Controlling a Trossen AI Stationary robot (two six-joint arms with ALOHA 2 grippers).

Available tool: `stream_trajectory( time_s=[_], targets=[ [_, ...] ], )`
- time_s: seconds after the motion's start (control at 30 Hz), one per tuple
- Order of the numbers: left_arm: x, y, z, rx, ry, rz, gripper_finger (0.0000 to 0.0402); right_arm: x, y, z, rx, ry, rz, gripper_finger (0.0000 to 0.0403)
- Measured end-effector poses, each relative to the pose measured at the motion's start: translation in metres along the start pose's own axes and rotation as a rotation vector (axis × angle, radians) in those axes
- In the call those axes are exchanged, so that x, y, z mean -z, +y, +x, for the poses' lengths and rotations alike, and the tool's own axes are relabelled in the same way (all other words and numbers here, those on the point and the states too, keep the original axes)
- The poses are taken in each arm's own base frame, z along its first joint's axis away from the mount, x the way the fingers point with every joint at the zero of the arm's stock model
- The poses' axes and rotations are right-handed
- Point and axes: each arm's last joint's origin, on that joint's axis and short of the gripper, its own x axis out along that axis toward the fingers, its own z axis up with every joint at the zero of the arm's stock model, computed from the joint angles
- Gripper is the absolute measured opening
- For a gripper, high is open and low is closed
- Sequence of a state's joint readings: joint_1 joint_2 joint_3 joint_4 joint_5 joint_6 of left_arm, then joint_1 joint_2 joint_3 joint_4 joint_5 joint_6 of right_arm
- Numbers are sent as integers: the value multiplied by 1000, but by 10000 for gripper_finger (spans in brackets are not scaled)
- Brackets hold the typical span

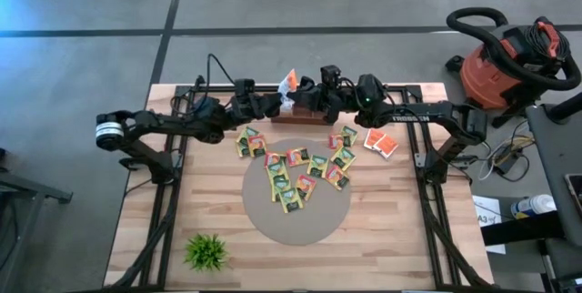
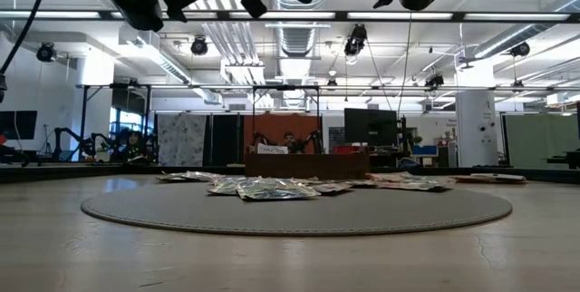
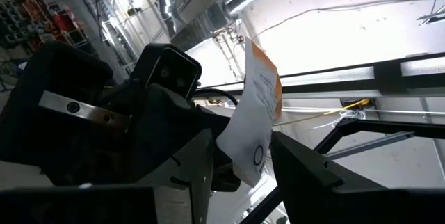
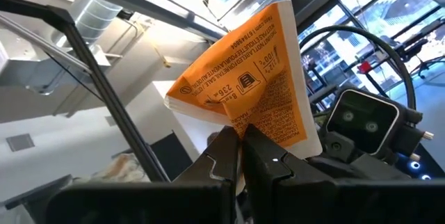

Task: Pick & Place Tea
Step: Put the white tea bag into the left section of the wooden organizer

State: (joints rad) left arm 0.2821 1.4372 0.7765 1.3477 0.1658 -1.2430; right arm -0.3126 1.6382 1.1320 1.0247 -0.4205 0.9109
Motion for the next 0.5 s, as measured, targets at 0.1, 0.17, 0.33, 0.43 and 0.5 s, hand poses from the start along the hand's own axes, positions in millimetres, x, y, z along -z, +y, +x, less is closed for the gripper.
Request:
stream_trajectory(
  time_s=[0.1,0.17,0.33,0.43,0.5],
  targets=[
    [0,-1,0,8,-3,5,137,0,0,0,2,1,-18,13],
    [0,-1,0,13,-5,13,129,1,-1,0,10,7,-20,13],
    [-1,-1,0,12,-6,26,96,3,-4,-1,40,31,-10,13],
    [-1,-1,0,12,-7,42,71,3,-4,-1,39,30,-11,13],
    [-1,-1,0,11,-8,49,55,3,-5,-1,39,29,-12,13]
  ],
)
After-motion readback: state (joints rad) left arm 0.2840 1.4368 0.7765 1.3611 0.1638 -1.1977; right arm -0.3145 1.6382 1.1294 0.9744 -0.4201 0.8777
